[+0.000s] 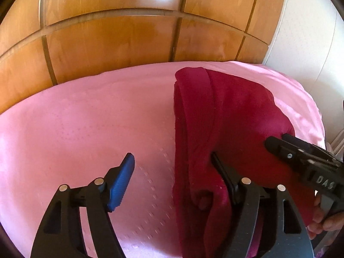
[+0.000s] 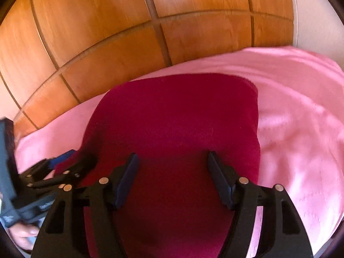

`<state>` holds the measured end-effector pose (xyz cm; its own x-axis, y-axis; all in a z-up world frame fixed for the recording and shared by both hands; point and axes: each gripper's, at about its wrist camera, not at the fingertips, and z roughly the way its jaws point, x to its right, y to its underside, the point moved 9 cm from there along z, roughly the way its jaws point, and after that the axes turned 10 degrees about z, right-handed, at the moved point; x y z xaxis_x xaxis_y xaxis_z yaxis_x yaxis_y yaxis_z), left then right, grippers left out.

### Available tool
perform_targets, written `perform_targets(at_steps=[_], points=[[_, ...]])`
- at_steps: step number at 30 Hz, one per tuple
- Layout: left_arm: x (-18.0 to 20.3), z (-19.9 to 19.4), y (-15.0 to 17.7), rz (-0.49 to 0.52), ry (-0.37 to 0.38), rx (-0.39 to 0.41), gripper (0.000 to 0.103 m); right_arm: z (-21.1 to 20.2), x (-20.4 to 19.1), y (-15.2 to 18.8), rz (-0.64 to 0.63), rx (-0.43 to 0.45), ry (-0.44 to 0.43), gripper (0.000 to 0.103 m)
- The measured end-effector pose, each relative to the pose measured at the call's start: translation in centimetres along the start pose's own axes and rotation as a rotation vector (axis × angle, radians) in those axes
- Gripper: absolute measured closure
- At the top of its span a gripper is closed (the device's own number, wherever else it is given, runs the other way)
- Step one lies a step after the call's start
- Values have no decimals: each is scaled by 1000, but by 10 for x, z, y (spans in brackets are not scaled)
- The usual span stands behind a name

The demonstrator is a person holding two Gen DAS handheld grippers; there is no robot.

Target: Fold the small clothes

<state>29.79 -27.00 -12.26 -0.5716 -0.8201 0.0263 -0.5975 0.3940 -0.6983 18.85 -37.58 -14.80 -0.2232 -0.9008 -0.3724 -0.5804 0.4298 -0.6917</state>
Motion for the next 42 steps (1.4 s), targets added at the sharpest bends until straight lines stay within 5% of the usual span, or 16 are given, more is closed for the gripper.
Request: perform_targets(at_steps=[2,6,15,22,42], points=[[1,-7,2,-17,15,-1,29,-3,-2,2,-20,-1,23,35],[-3,-30,5,-50,-4,9,24,-19,-5,6,-33,13,36,16],[-14,-93,26,-55,-107,78,13,-57,-32,31,-39,81,125,4],[-23,-133,42,-69,-200,122,4,-87,-43,59,-18,144,169,3],[1,-160,72,-62,-244,127,4,-119,-32,80,54,214,270,2]])
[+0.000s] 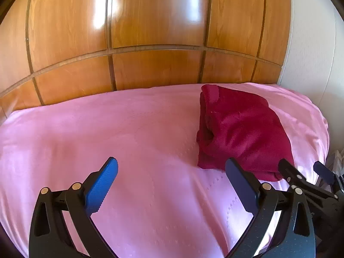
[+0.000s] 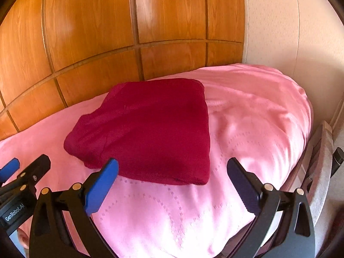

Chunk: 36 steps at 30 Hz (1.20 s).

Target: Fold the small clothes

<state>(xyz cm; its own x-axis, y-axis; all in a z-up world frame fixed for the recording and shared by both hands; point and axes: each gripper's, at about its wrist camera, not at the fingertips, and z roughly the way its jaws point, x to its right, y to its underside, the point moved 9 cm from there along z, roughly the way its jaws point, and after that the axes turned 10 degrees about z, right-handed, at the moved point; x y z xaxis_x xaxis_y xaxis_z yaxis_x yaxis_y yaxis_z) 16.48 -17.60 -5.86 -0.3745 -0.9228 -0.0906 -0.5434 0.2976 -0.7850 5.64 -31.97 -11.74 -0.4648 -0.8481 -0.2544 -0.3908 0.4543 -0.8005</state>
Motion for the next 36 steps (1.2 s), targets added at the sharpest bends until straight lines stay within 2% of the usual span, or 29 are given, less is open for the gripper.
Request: perform_targets(at_steps=[15,36], points=[[-1,-7,0,-11,-11,13,4,-4,2,2,5,4,-11,2],[-8,-5,7,-20,-17,-5,4,4,-2,10,15,-39,-25,2]])
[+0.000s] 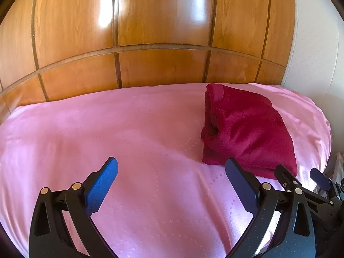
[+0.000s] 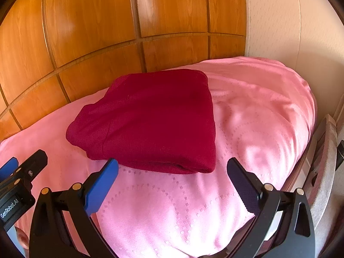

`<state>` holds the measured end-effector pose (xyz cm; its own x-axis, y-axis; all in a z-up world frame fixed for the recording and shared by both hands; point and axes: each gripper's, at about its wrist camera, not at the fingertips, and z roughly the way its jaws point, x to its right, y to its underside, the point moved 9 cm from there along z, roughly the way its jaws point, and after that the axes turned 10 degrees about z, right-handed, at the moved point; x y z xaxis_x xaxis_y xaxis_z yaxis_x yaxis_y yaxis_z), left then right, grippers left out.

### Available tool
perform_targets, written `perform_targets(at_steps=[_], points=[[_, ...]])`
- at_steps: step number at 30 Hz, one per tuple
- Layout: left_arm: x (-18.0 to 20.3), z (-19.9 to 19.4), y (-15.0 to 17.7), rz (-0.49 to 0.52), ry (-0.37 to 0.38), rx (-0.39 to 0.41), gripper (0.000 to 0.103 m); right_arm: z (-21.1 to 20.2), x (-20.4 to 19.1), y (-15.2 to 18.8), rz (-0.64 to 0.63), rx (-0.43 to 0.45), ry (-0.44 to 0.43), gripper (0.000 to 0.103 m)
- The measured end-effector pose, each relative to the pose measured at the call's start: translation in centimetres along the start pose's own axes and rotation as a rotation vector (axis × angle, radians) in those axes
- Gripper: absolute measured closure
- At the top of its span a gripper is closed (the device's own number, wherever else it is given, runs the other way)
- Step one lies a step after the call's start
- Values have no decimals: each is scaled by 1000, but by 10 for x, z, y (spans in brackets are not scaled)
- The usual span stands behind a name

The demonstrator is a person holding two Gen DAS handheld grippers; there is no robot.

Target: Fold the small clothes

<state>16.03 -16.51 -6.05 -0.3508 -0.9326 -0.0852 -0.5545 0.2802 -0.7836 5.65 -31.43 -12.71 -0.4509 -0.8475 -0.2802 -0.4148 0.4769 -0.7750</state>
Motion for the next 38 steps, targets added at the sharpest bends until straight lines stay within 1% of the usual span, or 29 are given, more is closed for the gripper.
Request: perform_targets(at_steps=[11,19,25,28,31,35,37,38], points=[[-2,3,3,4,-6,-9,4,1,-2,3,7,-7,-4,2],[-2,0,5,10,-18,6,4,1,-4,4,7,-2,-11,2],[0,-2,5,16,-13,8,4,-1,-5,5,12,-5,-9,2],[-1,-3,4,11,-24,15,4,0,-6,5,10,-11,-12,2],[-2,0,5,7,-20,1,4,1,-7,4,4,-13,-24,2],[-7,6,10,-10,-12,-26,4,2,3,-16,29,12,-41,2],[-11,12,15,-24,-13,-45,4,6,17,-37,42,38,-19,2],[-12,15,17,-27,-16,-56,4,14,28,-49,63,32,-7,2]])
